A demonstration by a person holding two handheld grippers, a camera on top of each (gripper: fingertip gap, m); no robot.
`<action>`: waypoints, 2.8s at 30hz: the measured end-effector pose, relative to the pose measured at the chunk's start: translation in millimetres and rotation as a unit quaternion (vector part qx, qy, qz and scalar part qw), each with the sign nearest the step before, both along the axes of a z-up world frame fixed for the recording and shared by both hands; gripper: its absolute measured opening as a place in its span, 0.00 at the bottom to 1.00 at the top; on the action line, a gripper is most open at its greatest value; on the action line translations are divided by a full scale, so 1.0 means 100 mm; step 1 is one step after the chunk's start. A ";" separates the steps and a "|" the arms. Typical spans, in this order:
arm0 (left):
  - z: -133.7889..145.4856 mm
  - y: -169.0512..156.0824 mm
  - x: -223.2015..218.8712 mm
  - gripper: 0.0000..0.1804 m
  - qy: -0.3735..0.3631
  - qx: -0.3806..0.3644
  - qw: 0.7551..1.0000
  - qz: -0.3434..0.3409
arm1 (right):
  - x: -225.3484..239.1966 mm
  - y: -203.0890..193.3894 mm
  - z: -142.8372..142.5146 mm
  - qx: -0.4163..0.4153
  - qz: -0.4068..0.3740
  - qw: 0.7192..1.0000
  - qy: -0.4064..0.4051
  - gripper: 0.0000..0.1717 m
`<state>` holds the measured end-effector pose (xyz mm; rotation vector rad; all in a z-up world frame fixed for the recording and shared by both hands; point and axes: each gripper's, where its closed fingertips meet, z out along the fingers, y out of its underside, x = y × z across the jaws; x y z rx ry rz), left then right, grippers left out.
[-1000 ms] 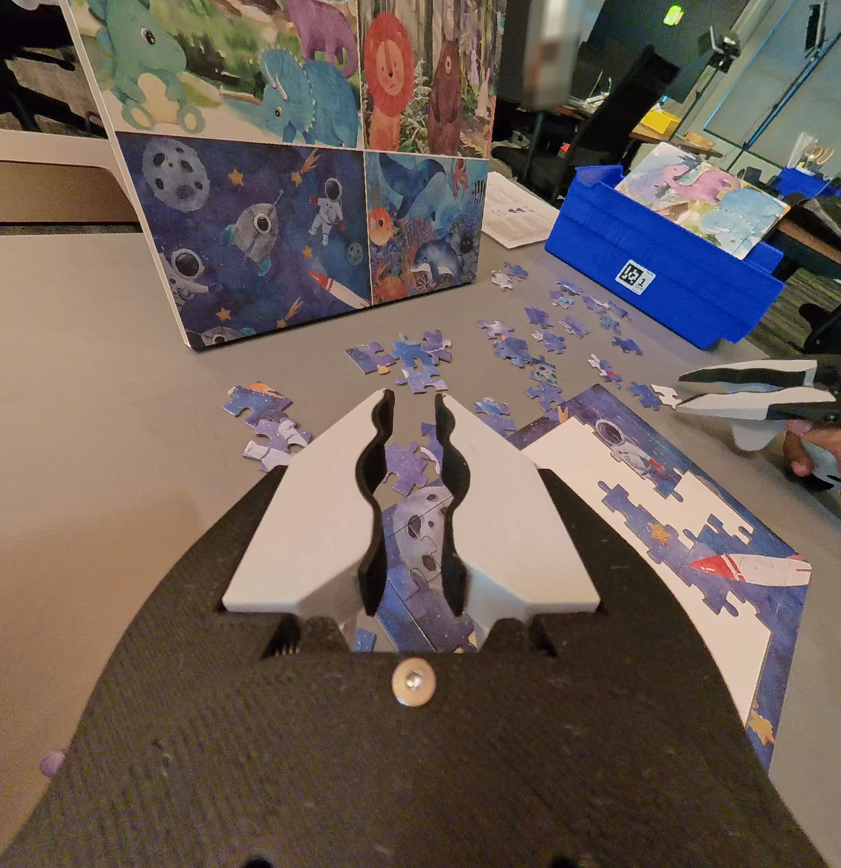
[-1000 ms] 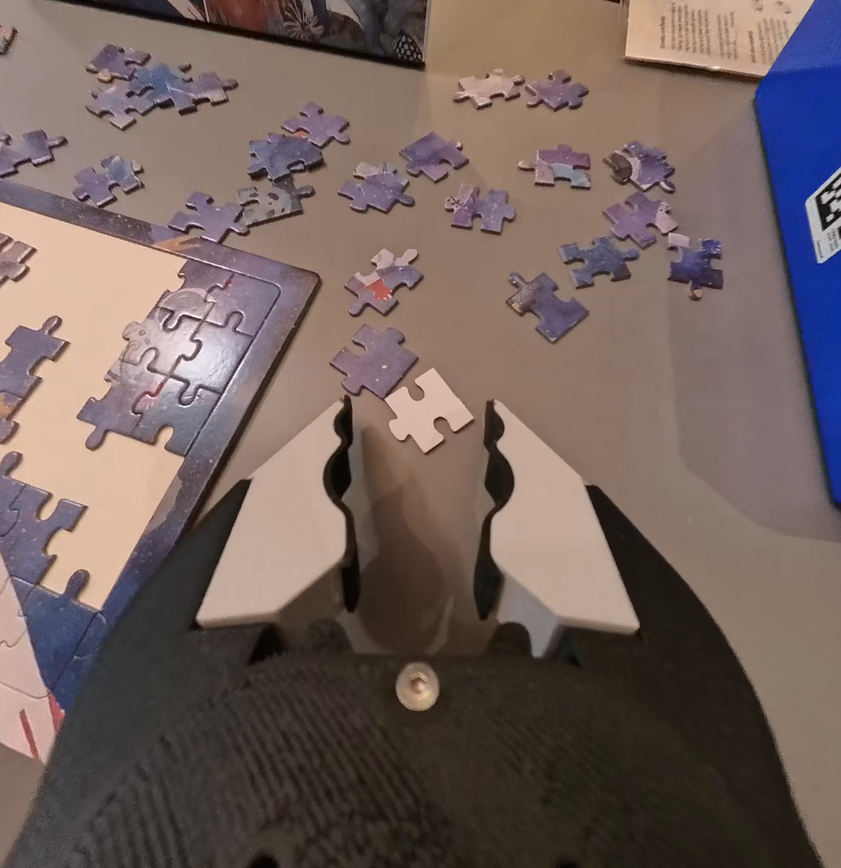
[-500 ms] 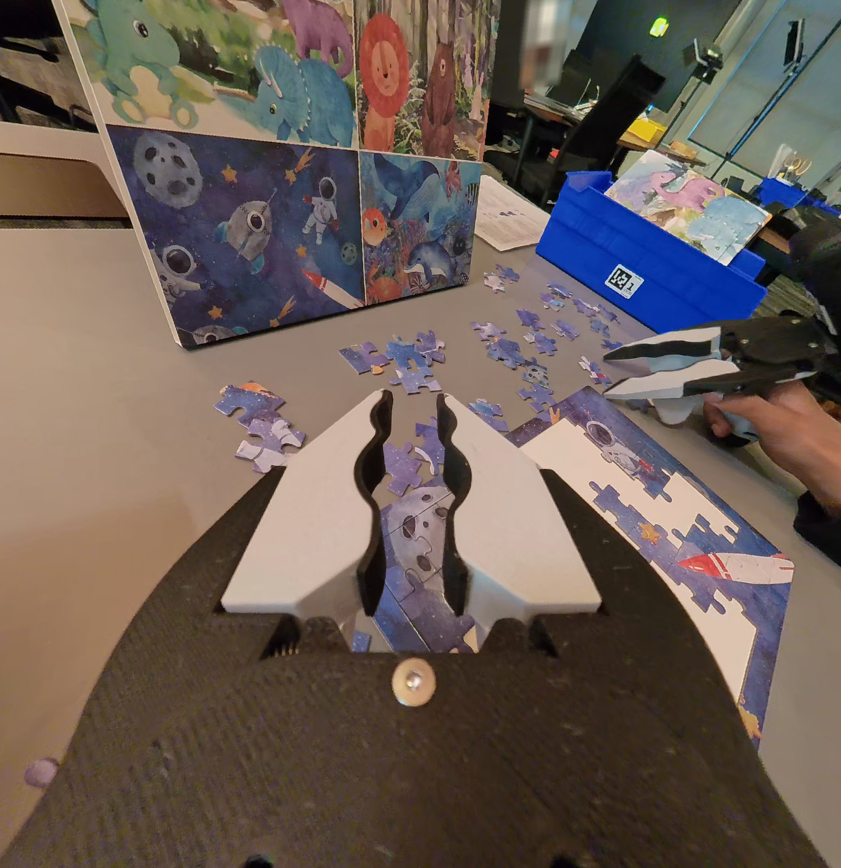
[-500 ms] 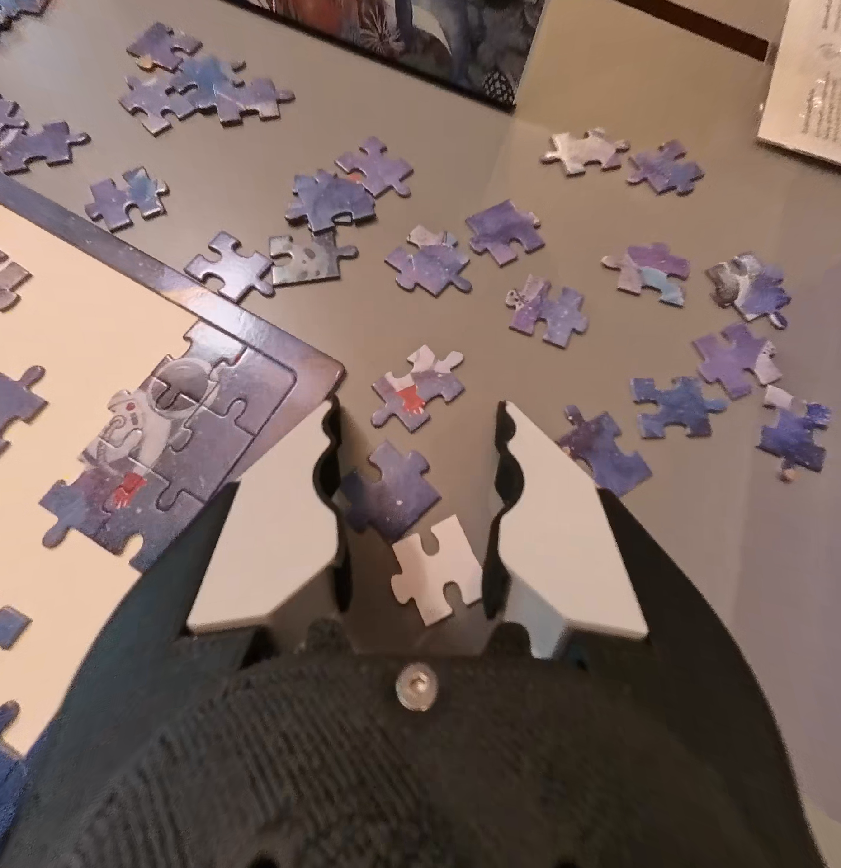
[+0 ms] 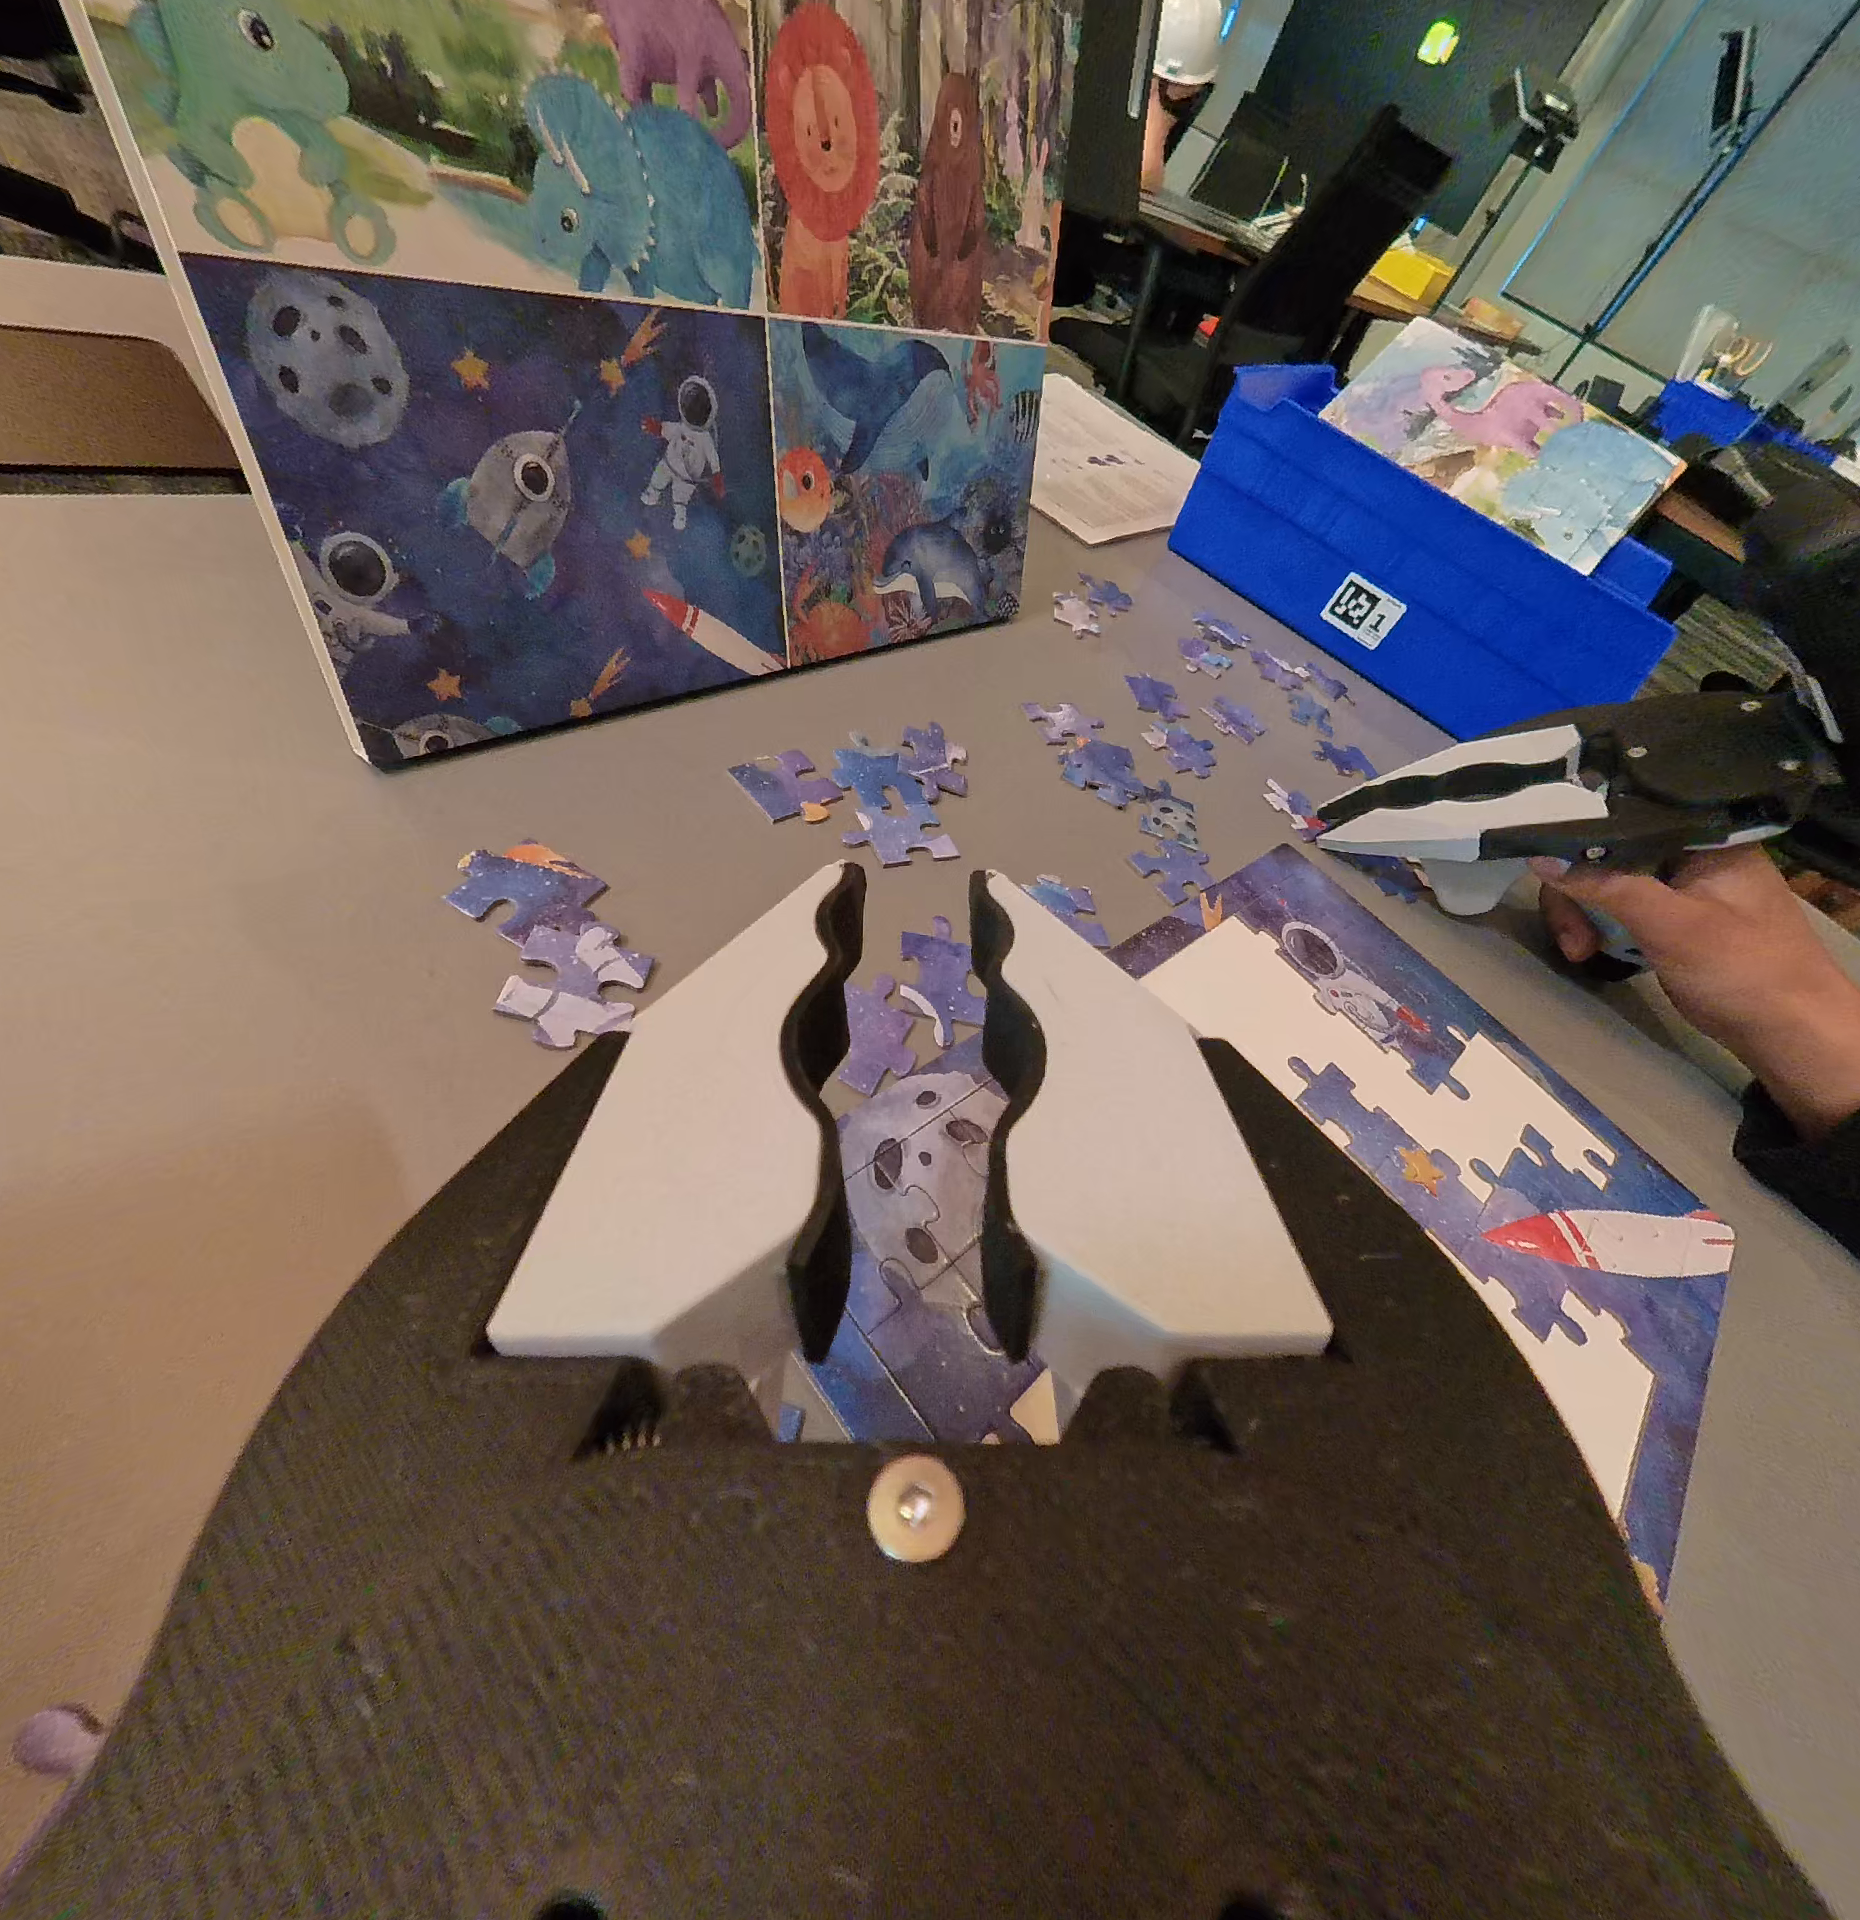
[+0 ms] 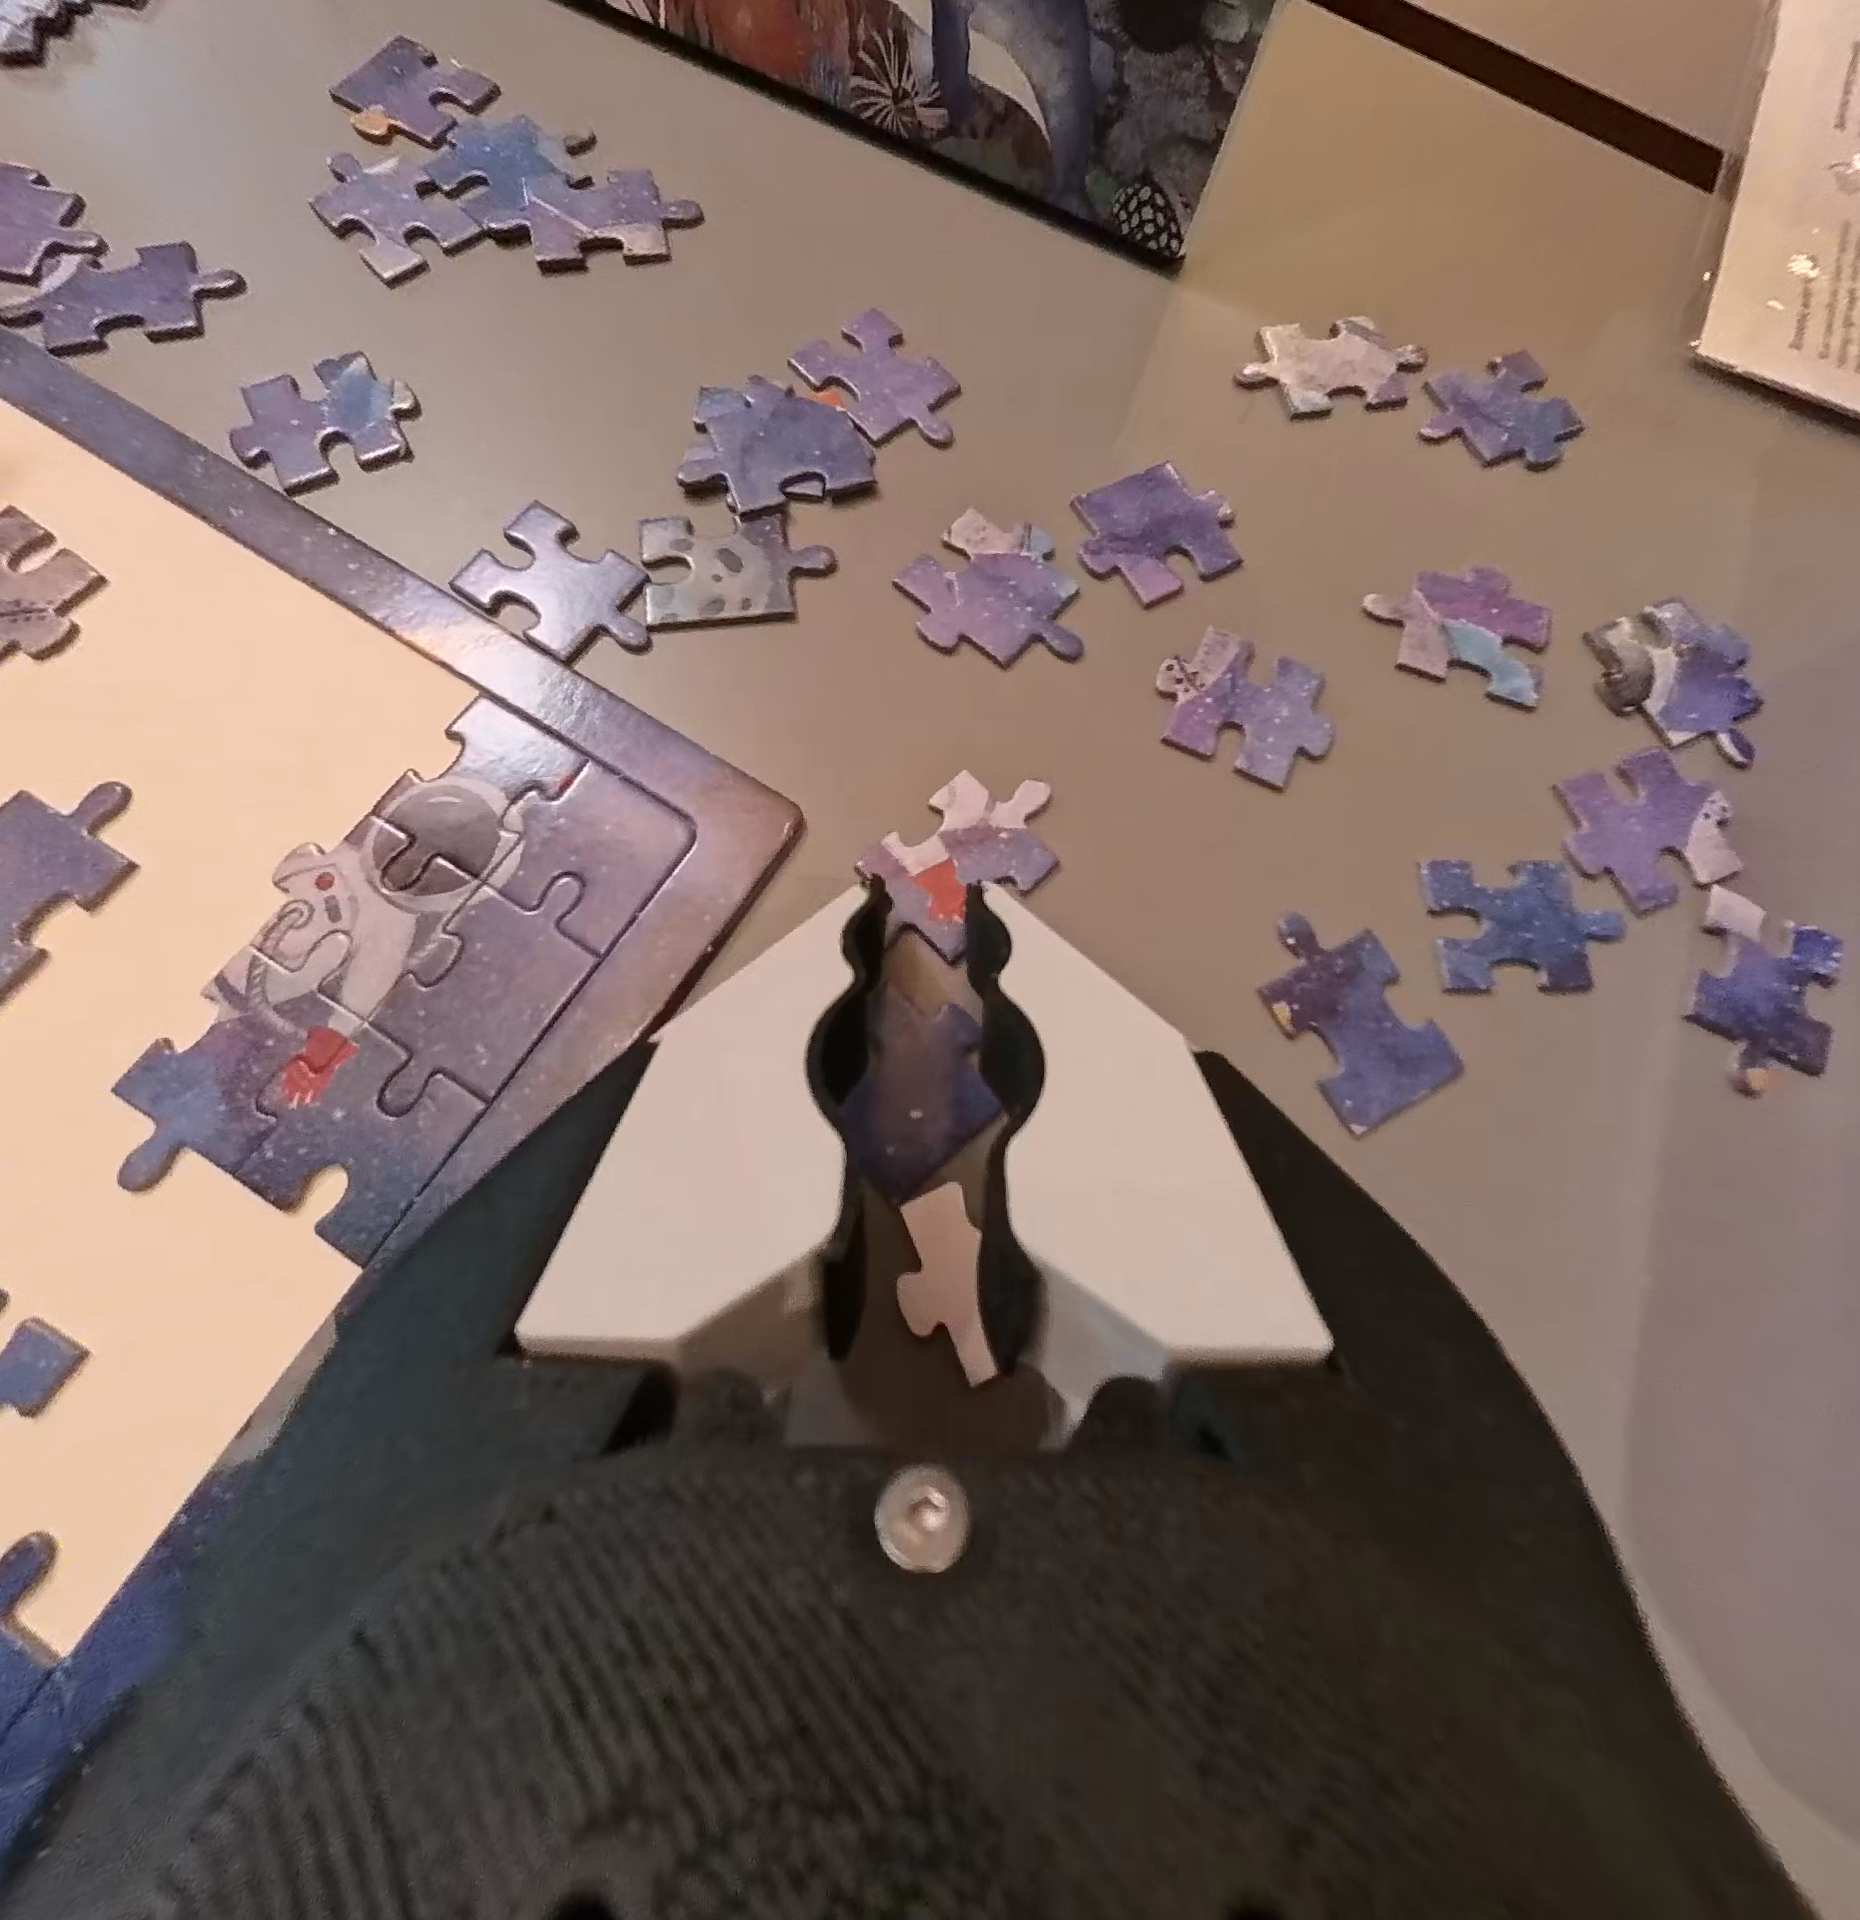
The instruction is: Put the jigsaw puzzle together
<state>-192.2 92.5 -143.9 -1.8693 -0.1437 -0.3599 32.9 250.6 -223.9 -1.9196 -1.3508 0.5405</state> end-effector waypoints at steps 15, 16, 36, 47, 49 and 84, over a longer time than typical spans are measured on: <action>-0.01 0.00 0.02 0.11 -0.002 -0.002 1.000 -0.005 | 0.14 0.14 0.16 0.009 -0.050 0.997 0.051 0.11; -0.01 0.00 0.02 0.11 -0.002 -0.002 1.000 -0.006 | 0.14 0.14 0.16 0.011 -0.050 0.997 0.049 0.13; -0.02 0.01 0.04 0.12 -0.002 -0.006 1.000 -0.009 | 0.27 0.28 0.10 0.030 -0.105 0.994 0.019 0.17; -0.04 0.01 0.05 0.12 -0.002 -0.009 1.000 -0.011 | 0.14 0.21 0.00 -0.007 -0.087 0.996 0.004 0.23; -0.04 0.01 0.05 0.12 -0.001 -0.009 1.000 -0.012 | 0.16 0.22 -0.01 -0.036 -0.096 0.995 0.016 0.21; -0.08 0.03 0.10 0.12 0.000 -0.018 1.000 -0.022 | -0.14 -0.39 0.55 0.017 0.100 0.980 0.170 0.14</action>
